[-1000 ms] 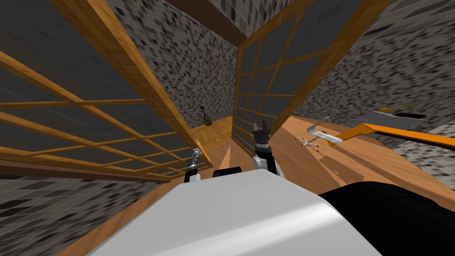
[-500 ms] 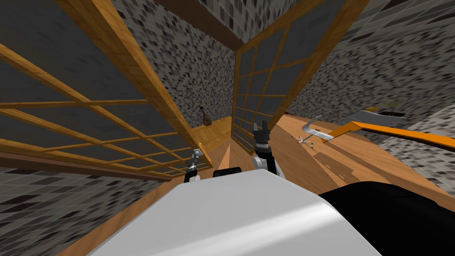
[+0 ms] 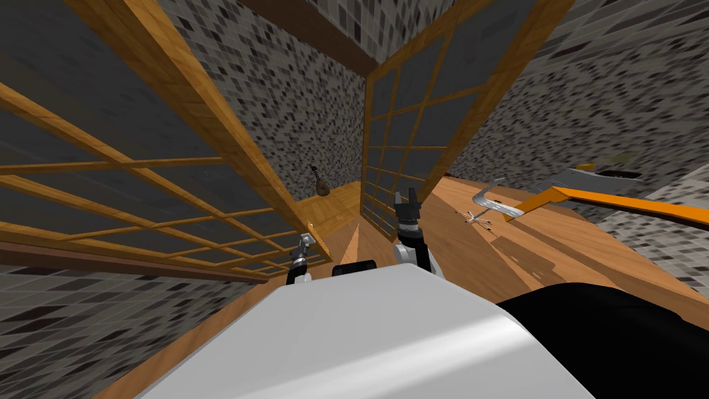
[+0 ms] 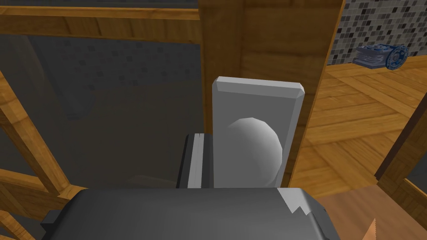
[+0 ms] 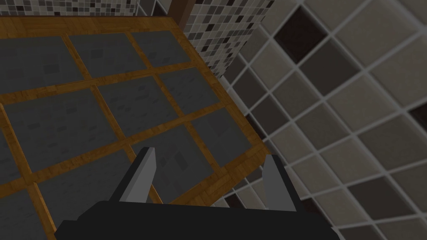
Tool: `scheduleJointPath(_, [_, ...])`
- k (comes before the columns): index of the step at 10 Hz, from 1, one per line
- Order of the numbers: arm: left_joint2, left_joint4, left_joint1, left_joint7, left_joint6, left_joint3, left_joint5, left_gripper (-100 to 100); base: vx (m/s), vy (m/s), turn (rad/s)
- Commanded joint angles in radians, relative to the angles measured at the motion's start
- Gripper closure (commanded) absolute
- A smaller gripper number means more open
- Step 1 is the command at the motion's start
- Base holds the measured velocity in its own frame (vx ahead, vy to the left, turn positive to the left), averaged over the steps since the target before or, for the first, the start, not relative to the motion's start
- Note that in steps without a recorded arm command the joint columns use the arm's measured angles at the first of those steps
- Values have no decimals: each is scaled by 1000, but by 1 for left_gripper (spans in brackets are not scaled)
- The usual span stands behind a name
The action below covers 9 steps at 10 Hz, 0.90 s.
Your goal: Pull the door open
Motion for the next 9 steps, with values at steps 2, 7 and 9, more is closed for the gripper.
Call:
scheduleJointPath(2, [-7,-3,-4,0,0,-8,-4,100,0,0,0])
scheduleJointPath(7, [23,-19,19,46,-11,-57,-27,-100,-144,13,-68])
scheduleJointPath(9, [28,-23,23,57,-14,-71,-33,-100,-153,45,-42])
